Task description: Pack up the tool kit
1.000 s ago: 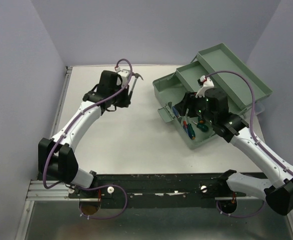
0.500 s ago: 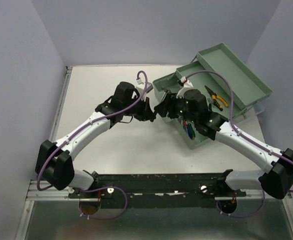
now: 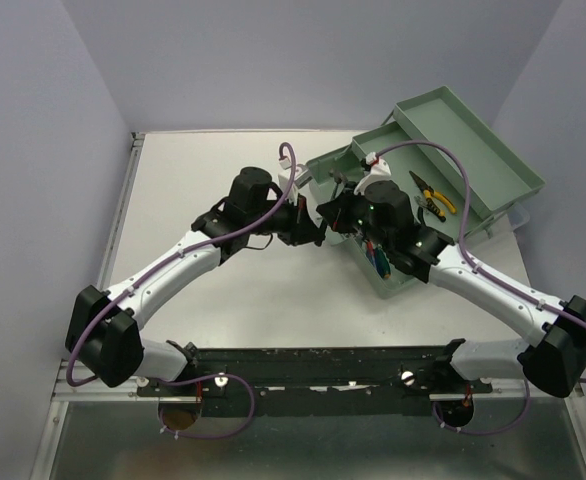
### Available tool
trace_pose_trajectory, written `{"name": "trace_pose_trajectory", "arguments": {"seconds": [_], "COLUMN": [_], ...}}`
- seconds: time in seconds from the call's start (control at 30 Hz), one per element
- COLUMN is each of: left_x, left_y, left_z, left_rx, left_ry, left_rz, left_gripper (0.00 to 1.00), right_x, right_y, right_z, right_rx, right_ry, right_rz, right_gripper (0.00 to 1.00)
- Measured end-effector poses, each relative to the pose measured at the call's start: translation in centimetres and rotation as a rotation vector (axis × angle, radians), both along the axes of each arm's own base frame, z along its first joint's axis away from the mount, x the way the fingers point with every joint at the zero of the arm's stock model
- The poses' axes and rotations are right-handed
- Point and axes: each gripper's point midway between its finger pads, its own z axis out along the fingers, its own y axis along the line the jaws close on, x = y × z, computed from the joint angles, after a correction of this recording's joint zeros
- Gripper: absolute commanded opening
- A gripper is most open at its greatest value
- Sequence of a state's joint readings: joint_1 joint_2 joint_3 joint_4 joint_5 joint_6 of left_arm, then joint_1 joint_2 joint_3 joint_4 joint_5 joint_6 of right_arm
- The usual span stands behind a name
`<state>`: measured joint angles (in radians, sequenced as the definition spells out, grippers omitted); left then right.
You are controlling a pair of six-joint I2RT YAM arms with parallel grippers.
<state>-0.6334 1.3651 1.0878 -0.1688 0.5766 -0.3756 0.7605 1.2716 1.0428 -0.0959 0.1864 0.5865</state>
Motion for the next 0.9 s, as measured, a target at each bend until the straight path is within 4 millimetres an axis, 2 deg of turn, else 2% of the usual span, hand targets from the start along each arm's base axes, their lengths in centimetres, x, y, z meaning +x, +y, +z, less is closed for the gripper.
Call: {"name": "trace_pose_trajectory", "arguments": {"seconds": [0.03, 0.07, 0.1, 0.13, 0.2, 0.27, 0.37, 0.47, 0.53, 0.6, 0.7, 0.8, 0.9], "left_x": [-0.1, -0.1, -0.1, -0.1, -0.5, -0.8, -1.2, -1.4, -1.3, -1.3, -1.2, -0.7, 0.0], "left_y": [0.0, 0.0, 0.0, -0.1, -0.2, -0.1, 0.2, 0.6, 0.6, 0.7, 0.7, 0.8, 1.0], "left_z": [0.1, 0.2, 0.3, 0.4, 0.7, 1.4, 2.8, 3.8, 3.9, 3.7, 3.6, 3.0, 2.3], "left_rx": [-0.002, -0.004, -0.006, -0.011, -0.018, -0.028, -0.045, -0.054, -0.051, -0.043, -0.038, -0.019, 0.011], "left_ry": [0.0, -0.007, -0.011, -0.019, -0.03, -0.049, -0.095, -0.139, -0.149, -0.15, -0.154, -0.144, -0.122], "left_rz": [-0.003, -0.006, -0.008, -0.014, -0.035, -0.042, -0.044, -0.042, -0.041, -0.042, -0.037, -0.015, 0.025], "left_gripper": [0.32, 0.55, 0.72, 0.83, 0.98, 0.99, 0.99, 0.99, 0.99, 0.99, 0.99, 0.99, 0.99], "right_x": [0.0, 0.0, 0.0, -0.1, 0.2, 1.2, 3.4, 5.8, 6.9, 8.0, 10.3, 13.0, 15.4], "right_y": [-0.1, -0.1, -0.2, -0.3, -1.5, -3.9, -8.6, -15.4, -20.1, -23.9, -27.3, -29.3, -30.9], "right_z": [0.0, 0.2, 0.3, 0.6, 1.5, 3.2, 7.7, 11.5, 12.6, 13.0, 12.9, 11.8, 9.7], "right_rx": [-0.009, -0.014, -0.025, -0.042, -0.14, -0.259, -0.409, -0.544, -0.658, -0.784, -0.986, -1.155, -1.29], "right_ry": [-0.007, -0.015, -0.026, -0.043, -0.11, -0.175, -0.278, -0.334, -0.332, -0.306, -0.253, -0.183, -0.098], "right_rz": [-0.002, 0.0, 0.004, 0.013, 0.007, -0.036, -0.132, -0.286, -0.4, -0.485, -0.53, -0.53, -0.483], "right_gripper": [0.01, 0.01, 0.01, 0.01, 0.01, 0.01, 0.01, 0.01, 0.0, 0.01, 0.01, 0.01, 0.01]}}
